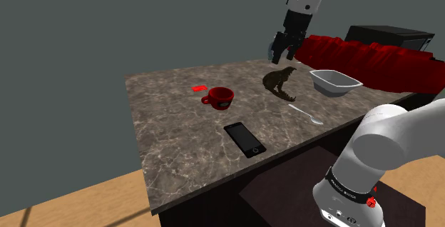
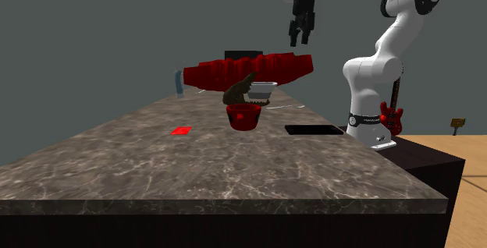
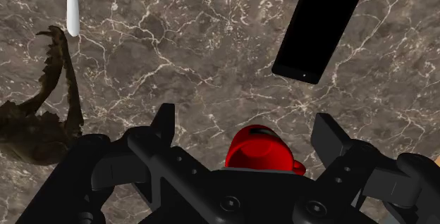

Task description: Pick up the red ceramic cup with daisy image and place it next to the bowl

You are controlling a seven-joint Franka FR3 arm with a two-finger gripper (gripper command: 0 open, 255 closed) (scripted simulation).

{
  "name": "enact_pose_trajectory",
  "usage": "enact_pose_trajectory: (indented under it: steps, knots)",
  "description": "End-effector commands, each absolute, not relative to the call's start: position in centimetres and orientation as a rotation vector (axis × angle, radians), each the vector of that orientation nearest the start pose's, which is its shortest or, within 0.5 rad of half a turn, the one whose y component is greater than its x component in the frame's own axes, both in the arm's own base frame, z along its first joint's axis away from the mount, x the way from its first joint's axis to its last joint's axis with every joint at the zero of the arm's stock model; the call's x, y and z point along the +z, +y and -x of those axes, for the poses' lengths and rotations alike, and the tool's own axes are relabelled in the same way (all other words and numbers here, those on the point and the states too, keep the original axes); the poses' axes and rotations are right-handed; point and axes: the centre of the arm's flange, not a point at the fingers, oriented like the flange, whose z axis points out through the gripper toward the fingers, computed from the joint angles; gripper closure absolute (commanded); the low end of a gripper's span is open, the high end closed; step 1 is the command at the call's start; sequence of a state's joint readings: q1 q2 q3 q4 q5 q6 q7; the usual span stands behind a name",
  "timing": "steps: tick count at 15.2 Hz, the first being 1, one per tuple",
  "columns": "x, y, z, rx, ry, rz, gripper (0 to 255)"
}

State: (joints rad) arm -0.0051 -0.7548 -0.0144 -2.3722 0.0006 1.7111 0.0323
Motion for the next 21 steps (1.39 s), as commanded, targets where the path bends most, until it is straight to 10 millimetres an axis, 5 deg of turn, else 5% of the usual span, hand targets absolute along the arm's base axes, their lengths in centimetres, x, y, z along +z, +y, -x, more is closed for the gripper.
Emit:
enact_pose_trajectory:
  steps: [1, 21]
  knots:
    - [58.6, -0.8, -32.9, -0.146, 0.076, 3.126, 0]
    - [42.9, 11.0, -53.1, -0.031, -0.026, 3.284, 0]
